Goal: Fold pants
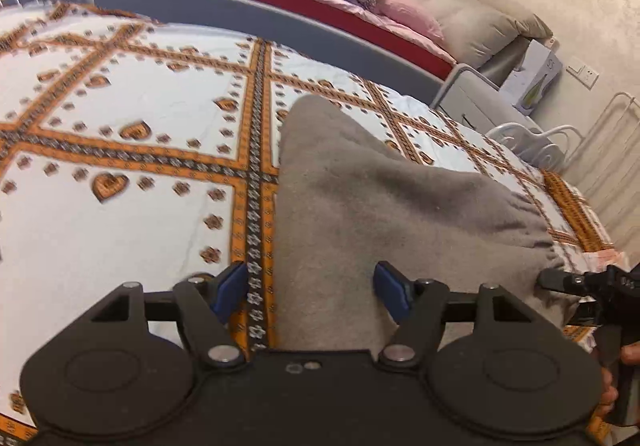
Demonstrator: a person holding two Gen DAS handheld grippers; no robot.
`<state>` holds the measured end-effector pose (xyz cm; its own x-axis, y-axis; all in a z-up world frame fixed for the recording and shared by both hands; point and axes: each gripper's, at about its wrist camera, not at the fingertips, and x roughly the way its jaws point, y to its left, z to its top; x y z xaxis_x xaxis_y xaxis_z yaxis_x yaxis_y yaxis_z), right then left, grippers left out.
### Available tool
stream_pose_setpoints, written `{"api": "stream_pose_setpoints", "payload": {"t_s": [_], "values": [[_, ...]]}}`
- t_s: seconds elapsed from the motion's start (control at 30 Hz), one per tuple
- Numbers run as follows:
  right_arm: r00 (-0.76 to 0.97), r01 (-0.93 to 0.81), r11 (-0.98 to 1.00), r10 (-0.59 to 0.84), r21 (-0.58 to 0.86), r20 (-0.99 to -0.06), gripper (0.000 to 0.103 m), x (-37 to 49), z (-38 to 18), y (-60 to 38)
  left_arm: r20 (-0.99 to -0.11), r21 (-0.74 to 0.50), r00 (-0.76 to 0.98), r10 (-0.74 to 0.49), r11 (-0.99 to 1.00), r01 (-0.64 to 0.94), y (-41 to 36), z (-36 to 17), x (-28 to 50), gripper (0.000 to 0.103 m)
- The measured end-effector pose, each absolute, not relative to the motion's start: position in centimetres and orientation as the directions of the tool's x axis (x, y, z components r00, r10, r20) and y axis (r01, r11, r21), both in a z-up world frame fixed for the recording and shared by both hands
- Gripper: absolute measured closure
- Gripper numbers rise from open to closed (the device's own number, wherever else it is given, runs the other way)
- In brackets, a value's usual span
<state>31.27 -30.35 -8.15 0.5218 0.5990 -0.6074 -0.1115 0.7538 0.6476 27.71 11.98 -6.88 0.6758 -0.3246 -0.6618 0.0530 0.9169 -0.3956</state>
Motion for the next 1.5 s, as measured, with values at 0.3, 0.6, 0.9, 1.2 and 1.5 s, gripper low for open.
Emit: {"api": "stream_pose_setpoints", "payload": {"t_s": [0.3, 0.6, 0.9, 1.2, 1.5], "values": [[0.534, -0.086, 0.715, 0.621, 0.694, -0.574, 0.008, 31.6, -8.6, -31.2, -0.664, -0.422, 0.633, -0.398, 0.898, 0.122, 11.5, -7.4, 28.4, 0.037], [0.465, -0.158, 0.768, 0.612, 0.621, -0.639, 0.012, 32.6, -7.9, -28.7, -0.64, -0.546, 0.593, -0.489, 0.832, 0.098, 12.1, -8.1, 29.5, 0.065], [0.533, -0.281, 0.732, 0.656, 0.62, -0.534, 0.056, 31.0, -4.4, -26.9, -0.51, -0.593, 0.715, -0.479, 0.797, 0.112, 13.2, -6.0, 27.9, 0.088], [0.583, -0.389, 0.722, 0.674, 0.571, -0.455, 0.052, 37.3, -0.3, -23.7, -0.54, -0.412, 0.775, -0.328, 0.906, 0.097, 13.9, -4.3, 33.9, 0.065], [0.665, -0.213, 0.842, 0.496, 0.495, -0.558, 0.016, 39.8, -5.5, -26.2, -0.579, -0.292, 0.788, -0.207, 0.956, 0.037, 12.9, -5.2, 33.7, 0.049]]}}
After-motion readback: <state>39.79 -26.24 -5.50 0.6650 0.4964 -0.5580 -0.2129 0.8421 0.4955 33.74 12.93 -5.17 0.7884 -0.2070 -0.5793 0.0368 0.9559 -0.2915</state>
